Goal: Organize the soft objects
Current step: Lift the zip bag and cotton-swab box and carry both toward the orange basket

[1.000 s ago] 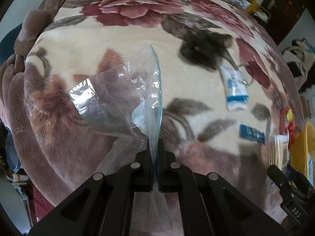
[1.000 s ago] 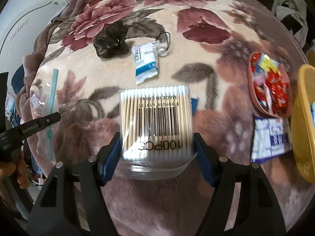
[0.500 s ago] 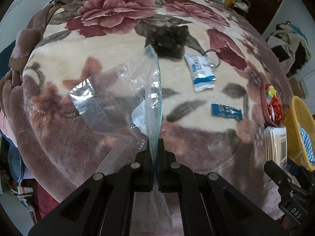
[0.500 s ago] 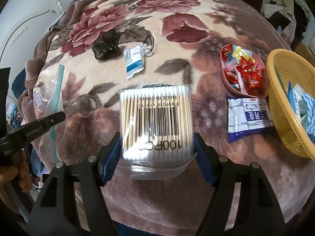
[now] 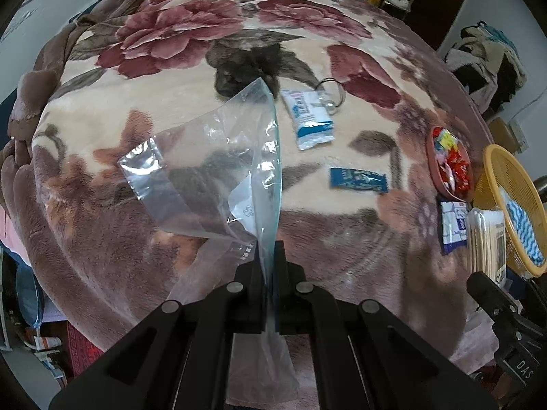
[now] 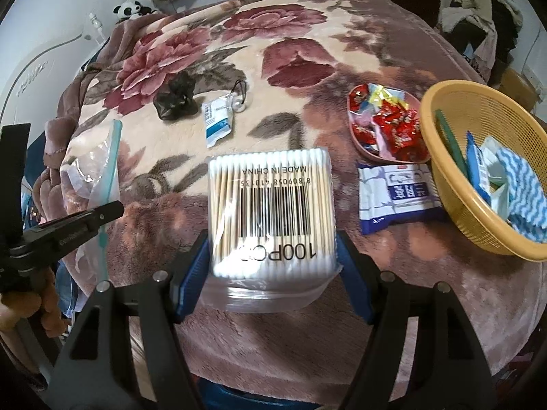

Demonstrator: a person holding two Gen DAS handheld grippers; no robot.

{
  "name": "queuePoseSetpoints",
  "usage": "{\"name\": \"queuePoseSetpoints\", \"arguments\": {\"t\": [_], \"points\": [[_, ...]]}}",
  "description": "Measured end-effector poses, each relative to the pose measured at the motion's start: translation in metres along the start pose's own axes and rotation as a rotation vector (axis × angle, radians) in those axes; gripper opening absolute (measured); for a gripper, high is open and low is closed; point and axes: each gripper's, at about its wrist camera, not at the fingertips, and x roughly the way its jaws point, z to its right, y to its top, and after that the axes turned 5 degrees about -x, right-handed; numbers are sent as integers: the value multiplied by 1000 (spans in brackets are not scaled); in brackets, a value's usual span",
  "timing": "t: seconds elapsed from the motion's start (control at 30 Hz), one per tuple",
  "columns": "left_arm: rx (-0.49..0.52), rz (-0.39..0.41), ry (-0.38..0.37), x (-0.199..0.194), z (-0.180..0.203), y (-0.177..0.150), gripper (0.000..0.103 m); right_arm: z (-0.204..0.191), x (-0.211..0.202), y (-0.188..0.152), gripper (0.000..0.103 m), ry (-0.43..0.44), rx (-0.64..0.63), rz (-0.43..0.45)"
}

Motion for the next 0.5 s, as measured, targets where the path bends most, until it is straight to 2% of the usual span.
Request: {"name": "queuePoseSetpoints", "arguments": {"t": [0.5], "points": [[129,-2,-46,-8,73,-10,0,52,-34,-13,71,-48,94,48]]}}
